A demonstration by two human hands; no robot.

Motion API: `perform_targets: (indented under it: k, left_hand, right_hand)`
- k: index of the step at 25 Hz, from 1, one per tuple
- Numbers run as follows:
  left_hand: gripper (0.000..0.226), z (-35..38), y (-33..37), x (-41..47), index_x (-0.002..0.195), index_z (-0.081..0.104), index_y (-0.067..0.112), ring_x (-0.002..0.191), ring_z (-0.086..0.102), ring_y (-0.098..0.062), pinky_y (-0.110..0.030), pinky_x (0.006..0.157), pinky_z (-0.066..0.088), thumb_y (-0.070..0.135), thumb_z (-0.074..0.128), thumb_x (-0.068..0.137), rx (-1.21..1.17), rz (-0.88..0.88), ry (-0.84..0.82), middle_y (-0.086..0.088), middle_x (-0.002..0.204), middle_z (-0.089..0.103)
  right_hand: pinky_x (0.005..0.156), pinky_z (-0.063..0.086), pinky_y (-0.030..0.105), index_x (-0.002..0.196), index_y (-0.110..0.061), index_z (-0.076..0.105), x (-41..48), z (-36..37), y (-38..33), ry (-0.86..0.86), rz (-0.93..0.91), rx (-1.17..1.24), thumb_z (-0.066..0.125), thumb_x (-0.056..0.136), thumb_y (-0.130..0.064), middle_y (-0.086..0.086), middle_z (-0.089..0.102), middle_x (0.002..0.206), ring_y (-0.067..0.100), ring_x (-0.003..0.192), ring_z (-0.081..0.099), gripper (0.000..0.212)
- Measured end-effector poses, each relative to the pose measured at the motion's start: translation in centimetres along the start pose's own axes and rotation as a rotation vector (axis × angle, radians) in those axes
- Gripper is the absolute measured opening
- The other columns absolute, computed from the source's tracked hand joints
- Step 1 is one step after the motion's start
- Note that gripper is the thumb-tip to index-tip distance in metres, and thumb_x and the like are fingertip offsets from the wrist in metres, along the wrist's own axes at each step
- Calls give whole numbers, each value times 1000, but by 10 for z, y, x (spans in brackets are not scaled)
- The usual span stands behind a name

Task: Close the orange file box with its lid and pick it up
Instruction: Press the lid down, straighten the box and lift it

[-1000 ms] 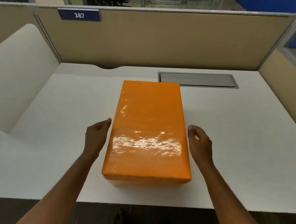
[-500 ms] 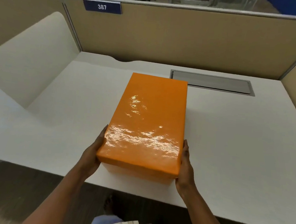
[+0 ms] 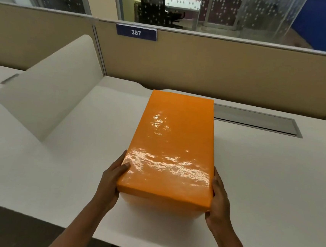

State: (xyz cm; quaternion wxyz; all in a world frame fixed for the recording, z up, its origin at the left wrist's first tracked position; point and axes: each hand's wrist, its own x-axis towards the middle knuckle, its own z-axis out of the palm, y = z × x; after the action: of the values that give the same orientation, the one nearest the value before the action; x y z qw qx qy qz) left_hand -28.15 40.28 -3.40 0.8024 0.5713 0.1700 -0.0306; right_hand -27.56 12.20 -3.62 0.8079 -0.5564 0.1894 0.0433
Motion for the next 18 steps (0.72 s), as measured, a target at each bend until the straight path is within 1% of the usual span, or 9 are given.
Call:
perform_targets:
  k: [2,4,5,8,11,14,16,18]
  left_hand:
    - [46,-25,26,26,134,56,26,112,65,-31,-45,90,54,24,59,88,-13,37,62,-5,129,65]
    - [51,-52,56,56,131,59,21,112,64,-33,-49,93,52,29,64,81,-36,75,111,-9,128,65]
    - [50,-65,71,71,129,61,20,111,64,-34,-49,92,52,30,65,80,-48,90,131,-10,126,67]
    - [38,-107,105,119,121,68,18,105,67,-32,-43,83,55,26,64,84,-82,108,216,-11,119,70]
    - [32,-150,132,166,112,72,19,102,67,-32,-41,77,56,27,68,81,-111,103,290,-10,115,71]
    - [27,-186,152,208,107,71,21,97,67,-31,-38,67,56,28,69,81,-114,83,333,-8,109,71]
    - [24,-201,161,233,104,69,21,94,66,-30,-37,65,54,28,69,81,-118,79,366,-9,108,70]
    - [21,-212,168,257,100,69,21,93,66,-30,-38,67,55,26,69,80,-124,86,386,-10,107,69]
  right_hand:
    - [67,58,32,128,-41,50,19,42,1,-15,-15,1,36,99,-34,-10,63,118,17,100,67,33]
    - [65,59,31,130,-35,51,40,89,1,-37,-22,22,37,99,-32,-8,67,115,16,94,70,35]
    - [67,60,32,130,-33,52,52,113,0,-53,-24,38,36,99,-30,-6,69,113,17,93,71,35]
    - [75,59,38,125,-33,56,82,185,-1,-117,-47,49,34,100,-30,-4,72,109,21,96,71,33]
    - [81,57,44,126,-33,54,111,250,7,-167,-59,1,33,100,-35,-1,70,114,25,100,69,33]
    - [85,56,47,128,-31,52,143,302,19,-181,-49,-53,34,99,-36,3,68,117,27,102,68,35]
    - [88,54,49,132,-30,49,164,328,27,-163,-41,-92,34,99,-36,4,66,120,27,103,67,36]
    - [90,54,50,136,-28,45,185,349,33,-153,-31,-109,33,99,-37,5,63,124,27,105,65,39]
